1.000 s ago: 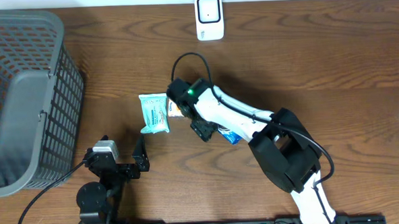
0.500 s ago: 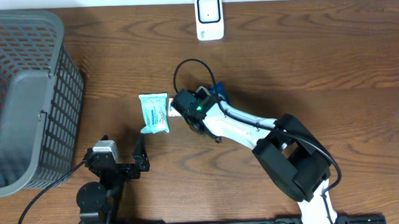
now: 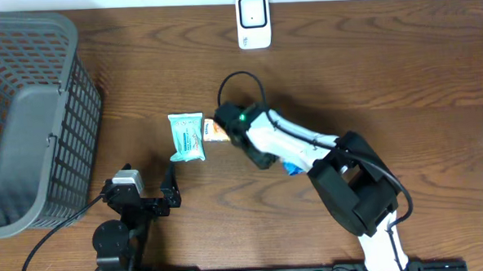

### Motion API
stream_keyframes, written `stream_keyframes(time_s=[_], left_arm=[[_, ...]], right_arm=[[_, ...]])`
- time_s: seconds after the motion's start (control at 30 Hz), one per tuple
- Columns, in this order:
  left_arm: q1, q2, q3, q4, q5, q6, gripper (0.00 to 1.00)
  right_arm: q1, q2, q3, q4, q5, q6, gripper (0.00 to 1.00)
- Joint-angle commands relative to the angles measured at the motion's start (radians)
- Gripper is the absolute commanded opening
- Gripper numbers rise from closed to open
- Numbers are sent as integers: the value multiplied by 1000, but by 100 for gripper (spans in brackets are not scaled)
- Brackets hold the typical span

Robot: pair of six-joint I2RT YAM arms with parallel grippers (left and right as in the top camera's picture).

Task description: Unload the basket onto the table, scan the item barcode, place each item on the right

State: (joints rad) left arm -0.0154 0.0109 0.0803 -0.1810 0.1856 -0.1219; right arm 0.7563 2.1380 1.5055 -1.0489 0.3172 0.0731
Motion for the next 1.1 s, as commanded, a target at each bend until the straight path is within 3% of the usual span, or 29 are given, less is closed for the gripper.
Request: stream_keyframes(time_s=[0.0,0.13,0.23,0.37,0.57,0.87,1.07], left_arm=[[3,-4,-14,-27,16,20,98],[3,-4,-14,-27,16,20,98],[3,-4,-14,-27,16,20,98],[3,-4,-14,-28,16,20,98],[3,-4,-14,-27,16,20,98],[3,-4,-14,-27,16,20,98],[3,-4,-14,-27,16,20,98]], right_arm=[[-19,14,121,-115,-535,-137,1],[-80,8,211,-224,-855,-288,1],[-137,9,210,-248,-1003,-304,1],[-214,9,188,-261,-1273,-443,1],[-287,9,160,-214,-1437,-494,1],[-323,9,146,-171,-1879,-596,1],[-323,9,147,-174,-1878,-511,1]])
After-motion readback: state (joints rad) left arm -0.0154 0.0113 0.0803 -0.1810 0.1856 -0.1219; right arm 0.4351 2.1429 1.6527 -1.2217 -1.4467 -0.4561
